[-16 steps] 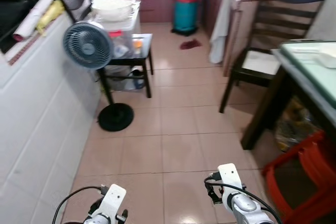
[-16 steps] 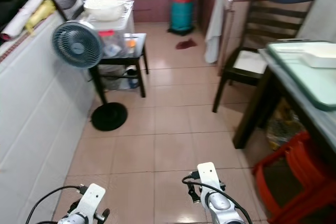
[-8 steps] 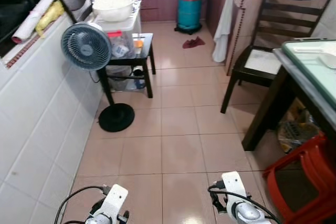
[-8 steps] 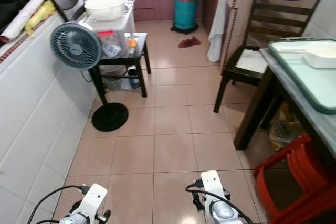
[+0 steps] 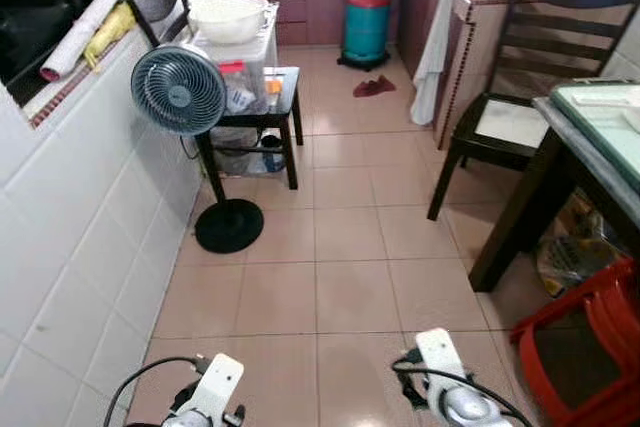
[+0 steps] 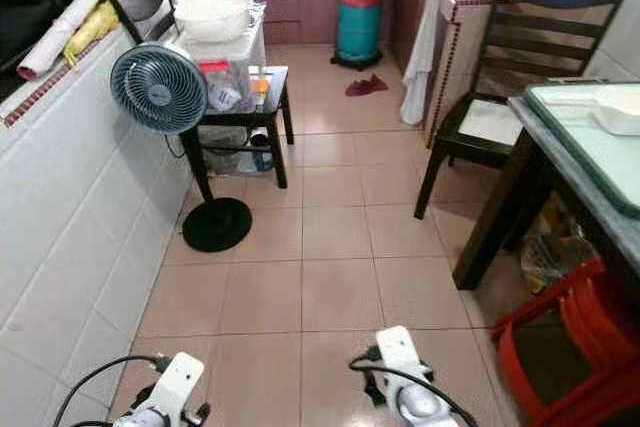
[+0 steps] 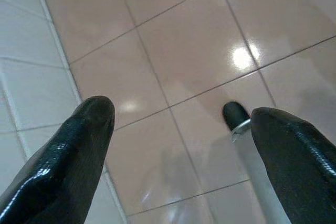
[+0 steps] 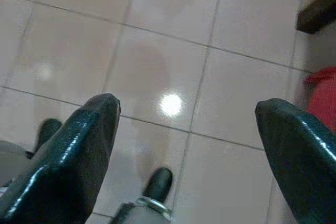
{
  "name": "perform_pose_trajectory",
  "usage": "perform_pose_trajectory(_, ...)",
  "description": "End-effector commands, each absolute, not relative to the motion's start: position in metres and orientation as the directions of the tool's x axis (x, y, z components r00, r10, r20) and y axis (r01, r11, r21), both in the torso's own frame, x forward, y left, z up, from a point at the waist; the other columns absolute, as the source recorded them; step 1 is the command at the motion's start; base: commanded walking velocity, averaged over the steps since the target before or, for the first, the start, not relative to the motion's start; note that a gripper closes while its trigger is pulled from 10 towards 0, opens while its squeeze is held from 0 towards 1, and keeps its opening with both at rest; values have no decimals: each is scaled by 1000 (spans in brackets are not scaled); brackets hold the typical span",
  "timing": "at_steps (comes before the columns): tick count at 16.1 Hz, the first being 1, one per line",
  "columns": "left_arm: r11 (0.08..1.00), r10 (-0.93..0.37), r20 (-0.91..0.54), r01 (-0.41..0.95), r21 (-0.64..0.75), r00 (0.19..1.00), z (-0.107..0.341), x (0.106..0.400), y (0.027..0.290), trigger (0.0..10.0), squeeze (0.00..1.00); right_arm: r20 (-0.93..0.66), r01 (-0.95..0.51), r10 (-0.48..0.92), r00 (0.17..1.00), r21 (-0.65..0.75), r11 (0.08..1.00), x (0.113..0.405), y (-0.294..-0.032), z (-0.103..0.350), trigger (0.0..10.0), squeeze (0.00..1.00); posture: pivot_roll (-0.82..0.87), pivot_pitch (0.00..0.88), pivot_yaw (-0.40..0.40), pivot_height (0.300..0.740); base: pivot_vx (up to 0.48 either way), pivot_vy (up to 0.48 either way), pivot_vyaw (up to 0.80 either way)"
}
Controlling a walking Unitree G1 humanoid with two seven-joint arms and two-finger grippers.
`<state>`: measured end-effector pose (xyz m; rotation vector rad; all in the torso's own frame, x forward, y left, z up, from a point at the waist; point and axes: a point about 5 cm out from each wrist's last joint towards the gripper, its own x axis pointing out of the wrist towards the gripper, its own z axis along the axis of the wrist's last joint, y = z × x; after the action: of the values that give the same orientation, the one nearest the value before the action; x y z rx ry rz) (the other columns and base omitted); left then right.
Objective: Setting the table
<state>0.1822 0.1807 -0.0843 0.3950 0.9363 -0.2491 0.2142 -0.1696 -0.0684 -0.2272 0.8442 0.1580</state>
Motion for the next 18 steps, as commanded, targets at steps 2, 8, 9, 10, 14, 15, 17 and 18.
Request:
perform_pose_trajectory(2, 892, -23, -820, 383, 242, 572, -83, 184, 184, 10000, 0, -762, -232, 37, 646, -150, 961, 214, -173, -69, 10000, 0, -121, 0, 38, 740, 0, 480, 0)
perform_pose_trajectory(8, 891, -14, -817, 377, 251, 576, -82, 185, 186, 10000, 0, -764, -239, 34, 644, -159, 958, 215, -172, -68, 10000, 0, -117, 0, 37, 740, 0, 400, 0)
perform_pose_trajectory(9, 892, -24, -815, 381, 244, 580, -81, 187, 186, 10000, 0, -764, -235, 37, 644, -151, 960, 215, -170, -68, 10000, 0, -116, 0, 36, 740, 0, 0, 0)
perform_pose_trajectory(10, 896, -24, -812, 374, 242, 583, -81, 188, 186, 10000, 0, -764, -234, 38, 644, -149, 961, 215, -170, -68, 10000, 0, -102, 0, 29, 740, 0, 0, 0)
perform_pose_trajectory(14, 933, -2, -805, 291, 212, 593, -79, 191, 194, 10000, 0, -742, -211, 28, 670, -154, 965, 226, -167, -62, 10000, 0, -79, 0, 13, 740, 0, 0, 0)
perform_pose_trajectory(15, 935, 7, -808, 283, 215, 590, -78, 189, 199, 10000, 0, -737, -219, 40, 674, -148, 965, 230, -161, -60, 10000, 0, -68, 0, 7, 740, 0, 0, 0)
perform_pose_trajectory(17, 947, 55, -805, 226, 231, 591, -78, 189, 207, 10000, 0, -735, -270, 87, 673, -135, 953, 233, -151, -59, 10000, 0, -16, 0, -30, 740, 0, 0, 0)
perform_pose_trajectory(18, 967, 93, -797, 138, 216, 597, -77, 189, 211, 10000, 0, -748, -356, 130, 651, -150, 922, 231, -144, -60, 10000, 0, 14, 0, -58, 740, 0, 0, 0)
